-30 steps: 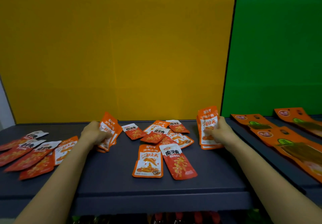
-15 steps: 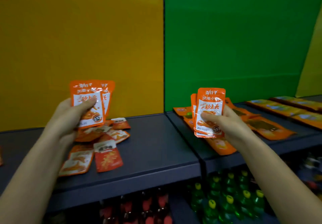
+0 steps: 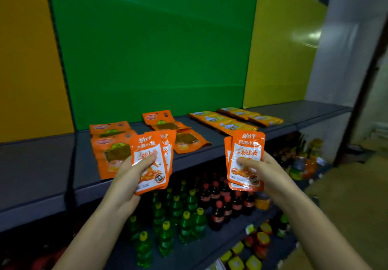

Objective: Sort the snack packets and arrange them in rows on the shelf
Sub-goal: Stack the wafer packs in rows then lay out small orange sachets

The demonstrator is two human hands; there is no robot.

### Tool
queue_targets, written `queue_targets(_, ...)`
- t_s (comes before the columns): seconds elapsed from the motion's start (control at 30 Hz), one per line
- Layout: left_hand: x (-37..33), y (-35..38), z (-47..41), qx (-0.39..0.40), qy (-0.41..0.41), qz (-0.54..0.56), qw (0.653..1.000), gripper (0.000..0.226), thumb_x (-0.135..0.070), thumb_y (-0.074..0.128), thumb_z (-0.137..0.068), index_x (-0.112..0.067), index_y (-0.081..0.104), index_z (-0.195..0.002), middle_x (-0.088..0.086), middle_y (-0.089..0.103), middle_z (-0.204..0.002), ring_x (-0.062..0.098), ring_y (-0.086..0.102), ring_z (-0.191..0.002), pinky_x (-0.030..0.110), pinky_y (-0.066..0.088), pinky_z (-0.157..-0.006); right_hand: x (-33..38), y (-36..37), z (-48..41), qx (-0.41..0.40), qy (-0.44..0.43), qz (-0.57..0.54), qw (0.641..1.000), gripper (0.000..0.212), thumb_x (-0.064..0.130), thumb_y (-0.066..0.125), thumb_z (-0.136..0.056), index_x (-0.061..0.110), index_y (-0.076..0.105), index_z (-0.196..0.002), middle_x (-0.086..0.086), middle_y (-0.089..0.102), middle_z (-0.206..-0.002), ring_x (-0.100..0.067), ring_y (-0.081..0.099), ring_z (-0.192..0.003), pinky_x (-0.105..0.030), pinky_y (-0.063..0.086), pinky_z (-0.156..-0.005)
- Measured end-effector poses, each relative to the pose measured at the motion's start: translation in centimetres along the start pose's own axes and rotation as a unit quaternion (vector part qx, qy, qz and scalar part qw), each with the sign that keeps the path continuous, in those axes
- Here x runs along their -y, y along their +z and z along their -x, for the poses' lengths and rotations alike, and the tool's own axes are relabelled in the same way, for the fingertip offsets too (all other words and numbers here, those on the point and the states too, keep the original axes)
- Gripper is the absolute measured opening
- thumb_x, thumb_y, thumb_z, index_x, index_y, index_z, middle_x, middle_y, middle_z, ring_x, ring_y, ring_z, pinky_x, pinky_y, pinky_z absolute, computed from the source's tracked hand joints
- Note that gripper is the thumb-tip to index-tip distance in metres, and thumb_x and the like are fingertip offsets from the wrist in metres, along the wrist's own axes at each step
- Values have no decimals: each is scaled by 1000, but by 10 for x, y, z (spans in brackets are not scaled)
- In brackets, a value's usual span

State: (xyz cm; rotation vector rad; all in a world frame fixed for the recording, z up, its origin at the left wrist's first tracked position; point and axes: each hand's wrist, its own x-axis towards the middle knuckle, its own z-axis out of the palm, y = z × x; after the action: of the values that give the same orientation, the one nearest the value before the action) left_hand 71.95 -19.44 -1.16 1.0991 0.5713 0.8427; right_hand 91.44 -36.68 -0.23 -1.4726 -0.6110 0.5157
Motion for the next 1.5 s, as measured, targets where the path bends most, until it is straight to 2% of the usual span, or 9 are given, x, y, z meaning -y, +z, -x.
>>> queue_targets(0.07, 23, 37, 0, 27, -16, -2, 1000, 7, -15, 61, -85, -17, 64, -92, 0, 75, -68, 13, 70, -54, 24, 55, -48, -9, -28, -3, -17, 17, -8, 1000, 14, 5, 60, -87, 14, 61, -98, -5, 70, -88, -21, 67, -75, -39, 54, -77)
queue_targets(0.3, 71, 147, -34, 111, -42, -27, 993, 10, -11, 58, -87, -17, 64, -93, 0, 75, -71, 14, 70, -56, 25, 55, -50, -14, -120, -29, -75, 17, -28, 997, 17, 8, 61, -88, 16, 59, -102, -3, 70, -91, -20, 68, -78, -32, 54, -66)
queue_targets(0.43, 99, 210, -62, 160, -52, -37, 985, 11, -9, 56, -88, -14, 64, -95, 1, 75, -72, 13, 70, -57, 24, 56, -50, -19, -172, -55, -106, 6, -21, 994, 19, 9, 61, -87, 16, 60, -105, -6, 71, -96, -22, 68, -82, -34, 55, -72)
queue_targets(0.63, 132, 307, -119, 209, -47, -60, 975, 14, -10, 58, -88, -13, 64, -100, 3, 76, -81, 15, 72, -64, 32, 57, -62, -20, -242, -122, -117, 3, -7, 993, 30, 8, 60, -88, 7, 58, -117, -10, 70, -105, -22, 68, -82, -30, 55, -68)
queue_targets(0.73, 138, 349, -152, 211, -45, -62, 974, 18, -11, 60, -87, -12, 62, -105, 6, 74, -90, 16, 72, -67, 32, 58, -63, -10, -271, -163, -120, -2, -4, 993, 34, 8, 60, -88, 5, 54, -122, -13, 68, -110, -22, 67, -83, -30, 56, -69)
queue_targets(0.9, 151, 407, -194, 223, -42, -61, 972, 20, -10, 60, -88, -12, 60, -108, 9, 73, -95, 17, 71, -69, 30, 57, -61, -5, -312, -214, -97, -10, -12, 995, 32, 8, 59, -88, 5, 55, -120, -7, 70, -97, -18, 69, -78, -22, 57, -58)
queue_targets(1.07, 158, 447, -223, 221, -39, -71, 972, 19, -9, 58, -89, -13, 60, -107, 5, 72, -92, 13, 71, -65, 27, 59, -61, -5, -343, -254, -91, -8, -39, 995, 27, 9, 61, -88, 8, 58, -115, -6, 72, -95, -19, 70, -79, -28, 55, -66)
queue_targets(1.23, 169, 483, -248, 196, -30, -79, 977, 26, -9, 57, -89, -12, 56, -115, 8, 72, -100, 15, 71, -70, 26, 59, -59, -2, -366, -298, -50, -21, -54, 997, 20, 9, 62, -86, 11, 62, -106, -1, 76, -83, -14, 73, -68, -25, 59, -59)
queue_targets(1.5, 195, 553, -303, 115, 12, -78, 990, 34, -4, 56, -89, -5, 49, -122, 16, 68, -111, 29, 67, -91, 39, 55, -80, -6, -410, -396, 44, -33, -88, 995, 15, 7, 61, -86, 10, 65, -100, -2, 76, -80, -15, 73, -68, -25, 60, -61)
